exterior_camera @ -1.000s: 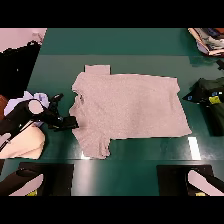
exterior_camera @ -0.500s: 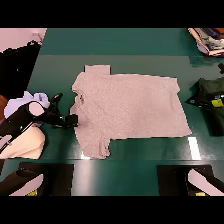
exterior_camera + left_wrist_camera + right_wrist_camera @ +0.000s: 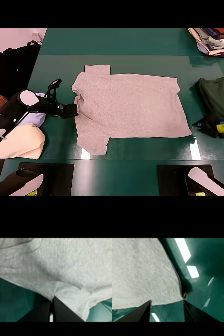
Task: Fold the shirts.
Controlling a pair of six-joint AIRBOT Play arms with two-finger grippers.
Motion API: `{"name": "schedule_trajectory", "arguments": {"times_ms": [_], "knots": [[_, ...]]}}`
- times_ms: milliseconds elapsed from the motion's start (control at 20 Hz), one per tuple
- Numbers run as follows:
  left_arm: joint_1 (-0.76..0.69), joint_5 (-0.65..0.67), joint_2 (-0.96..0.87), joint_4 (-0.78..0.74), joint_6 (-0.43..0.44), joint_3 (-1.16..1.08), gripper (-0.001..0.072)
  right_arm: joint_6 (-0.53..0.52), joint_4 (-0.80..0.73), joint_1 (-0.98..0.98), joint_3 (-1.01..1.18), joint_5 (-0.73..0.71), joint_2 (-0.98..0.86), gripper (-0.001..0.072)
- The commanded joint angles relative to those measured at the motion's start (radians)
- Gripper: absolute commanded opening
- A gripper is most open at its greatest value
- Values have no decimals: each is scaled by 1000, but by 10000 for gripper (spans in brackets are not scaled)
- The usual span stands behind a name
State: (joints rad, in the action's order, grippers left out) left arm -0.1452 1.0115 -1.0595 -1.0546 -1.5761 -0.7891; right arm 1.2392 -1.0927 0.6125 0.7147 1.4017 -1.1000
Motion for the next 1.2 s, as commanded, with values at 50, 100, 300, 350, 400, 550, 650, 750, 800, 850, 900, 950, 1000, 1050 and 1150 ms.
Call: {"name": "schedule_trajectory", "arguments": {"times_ms": [50, 100, 300, 350, 400, 550, 650, 750, 800, 850, 900, 950, 1000, 1050, 1150], "knots": [[0, -8, 1, 1, 7, -11, 23, 2, -38, 0, -109, -78, 0, 450], [0, -8, 1, 1, 7, -11, 23, 2, -46, -20, -116, -85, 0, 450], [0, -7, 1, 1, 6, -11, 23, 13, -50, -111, -116, -112, 0, 448], [0, -5, 1, 1, 6, -11, 23, 13, -50, -140, -116, -129, 0, 390], [0, -6, 1, 1, 6, -11, 23, 13, -50, -171, -116, -149, 0, 280], [0, -6, 1, 1, 6, -11, 23, 12, -51, -251, -116, -202, 0, 44], [0, -8, 12, 0, 5, -11, 22, 13, -50, -285, -113, -213, 0, 14], [0, -7, 51, -18, 5, -39, 22, 13, -50, -320, -65, -181, 4, 14], [0, 3, 79, -29, 5, -74, 22, 13, -48, -338, -22, -165, 16, 14], [0, 18, 111, -44, 4, -126, 22, 13, -28, -356, 35, -159, 42, 14], [0, 32, 141, -58, 5, -190, 22, 13, 5, -371, 97, -165, 74, 14], [0, 48, 170, -65, 5, -264, 22, 13, 44, -384, 172, -180, 113, 14], [0, 59, 196, -74, 7, -354, 23, 13, 73, -397, 248, -198, 149, 14], [0, 68, 212, -76, 17, -451, 22, 13, 82, -408, 329, -218, 182, 14], [0, 102, 225, -80, 32, -655, 23, 12, 79, -428, 507, -240, 239, 14]]}}
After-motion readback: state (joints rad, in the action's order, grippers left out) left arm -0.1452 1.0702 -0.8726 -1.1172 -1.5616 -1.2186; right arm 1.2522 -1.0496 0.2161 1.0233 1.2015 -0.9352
